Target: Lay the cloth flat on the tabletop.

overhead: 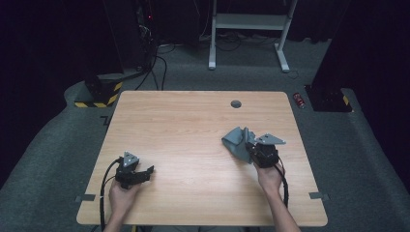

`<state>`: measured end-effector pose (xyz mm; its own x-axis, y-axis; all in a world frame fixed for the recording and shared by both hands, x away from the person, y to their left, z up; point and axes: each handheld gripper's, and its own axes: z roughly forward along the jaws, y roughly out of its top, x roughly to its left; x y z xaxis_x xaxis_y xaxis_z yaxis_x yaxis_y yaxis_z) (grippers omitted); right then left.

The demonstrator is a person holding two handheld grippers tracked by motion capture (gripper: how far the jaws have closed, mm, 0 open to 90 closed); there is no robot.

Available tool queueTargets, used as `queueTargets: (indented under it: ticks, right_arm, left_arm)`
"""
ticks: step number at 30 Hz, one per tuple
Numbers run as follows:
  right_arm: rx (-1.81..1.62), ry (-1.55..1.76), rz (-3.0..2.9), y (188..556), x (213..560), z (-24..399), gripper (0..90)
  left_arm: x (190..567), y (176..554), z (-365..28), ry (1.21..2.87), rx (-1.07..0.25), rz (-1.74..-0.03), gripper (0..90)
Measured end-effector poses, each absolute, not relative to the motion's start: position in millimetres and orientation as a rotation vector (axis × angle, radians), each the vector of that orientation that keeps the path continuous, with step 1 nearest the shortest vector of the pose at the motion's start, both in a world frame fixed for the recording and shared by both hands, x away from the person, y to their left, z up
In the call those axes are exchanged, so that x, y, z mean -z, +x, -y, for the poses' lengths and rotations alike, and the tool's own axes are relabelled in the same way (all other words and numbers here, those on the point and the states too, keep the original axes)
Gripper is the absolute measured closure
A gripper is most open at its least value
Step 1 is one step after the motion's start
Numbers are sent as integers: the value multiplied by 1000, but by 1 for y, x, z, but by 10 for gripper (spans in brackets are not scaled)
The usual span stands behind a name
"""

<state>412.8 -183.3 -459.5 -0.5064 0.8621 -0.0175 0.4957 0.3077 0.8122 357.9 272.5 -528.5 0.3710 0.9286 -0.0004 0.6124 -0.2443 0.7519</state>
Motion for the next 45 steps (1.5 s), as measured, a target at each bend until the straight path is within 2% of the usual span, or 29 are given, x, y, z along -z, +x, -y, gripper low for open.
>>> queueTargets:
  ticks: [13, 29, 45]
  right_arm:
    - [-1152, 1082, -2164, 398, 445, 159, 875]
    - [-1198, 924, -2259, 374, 449, 120, 874]
    - [-1201, 850, -2418, 343, 492, 79, 874]
  left_arm:
    - [529, 358, -272, 1959, -599, -1330, 290]
    - [529, 358, -272, 1961, -598, -1331, 290]
    - [529, 358, -272, 1958, -599, -1333, 289]
